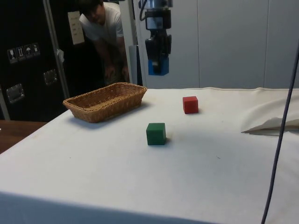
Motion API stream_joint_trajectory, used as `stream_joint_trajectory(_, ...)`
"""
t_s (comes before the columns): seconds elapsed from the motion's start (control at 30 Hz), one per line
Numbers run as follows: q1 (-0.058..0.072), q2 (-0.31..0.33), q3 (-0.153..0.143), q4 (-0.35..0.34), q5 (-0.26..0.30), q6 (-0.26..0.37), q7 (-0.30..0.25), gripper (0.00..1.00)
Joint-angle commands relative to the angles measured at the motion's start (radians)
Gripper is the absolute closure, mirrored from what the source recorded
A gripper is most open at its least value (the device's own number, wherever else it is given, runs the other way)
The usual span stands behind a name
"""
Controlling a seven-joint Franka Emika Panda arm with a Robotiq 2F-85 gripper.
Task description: Pick up the blue cube and place it into the basket.
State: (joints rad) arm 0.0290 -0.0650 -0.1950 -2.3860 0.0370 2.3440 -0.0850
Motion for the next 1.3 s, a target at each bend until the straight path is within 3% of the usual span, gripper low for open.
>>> stream_joint_trajectory(0.0,0.001,0.012,-0.001,0.018,0.010,-0.010,-0.006,0.98)
stream_joint_trajectory(0.37,-0.003,0.103,-0.012,0.129,0.012,-0.029,-0.016,0.98)
stream_joint_trajectory(0.77,-0.003,0.156,-0.027,0.202,0.003,-0.028,-0.008,0.98)
stream_joint_trajectory(1.07,-0.008,0.238,-0.039,0.313,0.018,-0.051,-0.019,0.98)
stream_joint_trajectory(1.1,-0.004,0.223,-0.040,0.293,0.004,-0.038,-0.008,0.98)
stream_joint_trajectory(1.27,-0.010,0.279,-0.046,0.367,0.020,-0.058,-0.023,0.98)
